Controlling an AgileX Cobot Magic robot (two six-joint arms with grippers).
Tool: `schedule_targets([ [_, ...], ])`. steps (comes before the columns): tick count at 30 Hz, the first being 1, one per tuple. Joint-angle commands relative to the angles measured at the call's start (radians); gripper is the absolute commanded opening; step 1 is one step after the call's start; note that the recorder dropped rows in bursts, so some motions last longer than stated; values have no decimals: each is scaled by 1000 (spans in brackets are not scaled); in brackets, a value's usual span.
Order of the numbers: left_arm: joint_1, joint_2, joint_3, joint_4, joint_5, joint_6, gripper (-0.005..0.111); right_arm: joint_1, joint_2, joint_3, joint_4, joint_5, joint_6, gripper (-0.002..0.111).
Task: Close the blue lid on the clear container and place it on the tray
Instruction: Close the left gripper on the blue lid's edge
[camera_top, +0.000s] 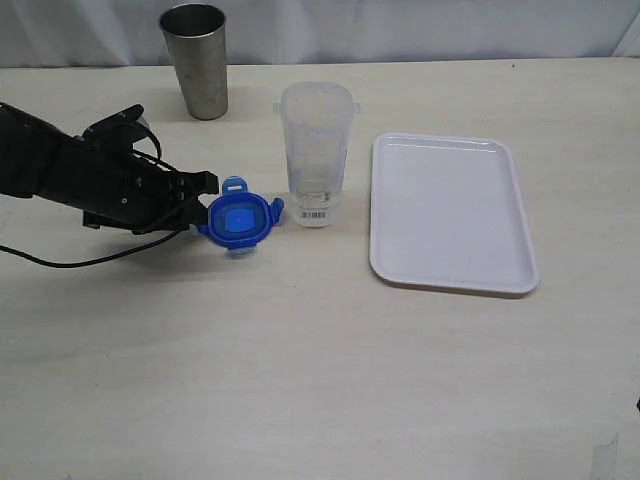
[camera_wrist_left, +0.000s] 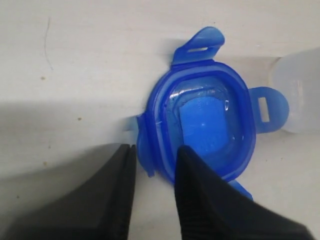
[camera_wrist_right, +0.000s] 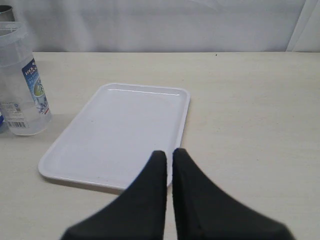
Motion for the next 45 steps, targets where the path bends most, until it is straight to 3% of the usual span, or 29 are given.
schedule_targets([
  [1, -2, 3, -5, -40, -11, 53, 26, -5, -5, 4, -8, -3, -6, 4],
  [16, -2, 39, -5, -22, 9, 74, 26, -5, -5, 4, -8, -3, -6, 4],
  [20, -2, 56, -5, -47, -16, 77, 38, -5, -5, 4, -8, -3, -6, 4],
  [45, -2, 23, -18, 10, -5, 78, 37, -5, -5, 4, -8, -3, -6, 4],
])
